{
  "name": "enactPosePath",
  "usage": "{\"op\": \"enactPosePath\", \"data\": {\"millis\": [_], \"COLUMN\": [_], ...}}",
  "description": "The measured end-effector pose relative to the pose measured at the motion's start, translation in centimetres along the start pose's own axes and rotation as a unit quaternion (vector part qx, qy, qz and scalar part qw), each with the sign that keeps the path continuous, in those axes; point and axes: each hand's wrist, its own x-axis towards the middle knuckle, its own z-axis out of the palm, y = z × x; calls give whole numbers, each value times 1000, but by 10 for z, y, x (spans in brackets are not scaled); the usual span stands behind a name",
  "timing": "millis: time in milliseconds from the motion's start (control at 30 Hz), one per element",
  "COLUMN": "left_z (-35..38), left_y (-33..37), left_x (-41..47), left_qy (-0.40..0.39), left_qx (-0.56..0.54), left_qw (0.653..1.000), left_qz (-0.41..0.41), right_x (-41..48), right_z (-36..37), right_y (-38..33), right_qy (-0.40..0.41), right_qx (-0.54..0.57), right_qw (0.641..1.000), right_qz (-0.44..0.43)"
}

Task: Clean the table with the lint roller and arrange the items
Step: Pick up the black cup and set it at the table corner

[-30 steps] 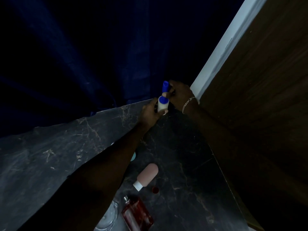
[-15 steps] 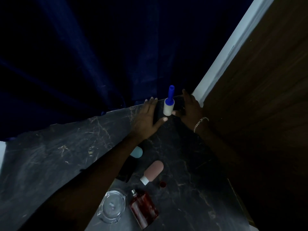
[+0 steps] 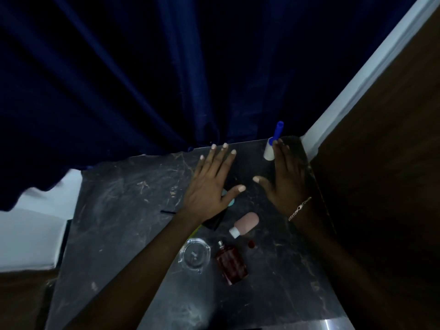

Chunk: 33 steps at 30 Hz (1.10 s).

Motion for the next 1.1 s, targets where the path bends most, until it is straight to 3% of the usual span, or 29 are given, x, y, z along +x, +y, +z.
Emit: {"op": "enactPosePath", "data": {"millis": [300,533,700,900,1100], "left_z": [-3,24,31,29,23], "left_y": [-22,-26,-17,-16,-19], "left_x": [-110,-149,-153,-166,-190], "left_qy": [11,0,-16,12,84], "left_qx": [-45,-190,-192,-212,-297], "left_qw": [984,918,914,897,847], "left_qz": [-175,-347,-358,-387,-432], "right_x": [-41,-45,-39,-43,-54], "right_z": [36,107,140,157,151], "right_y": [-55,-86,-99,-102,-106], "right_qy": [-96,-238,-303,-290,-214], "right_qx": [129,41,-41,-81,-38], "right_qw": [987,970,952,954,976], "right_qz": [11,27,9,-1,31]}}
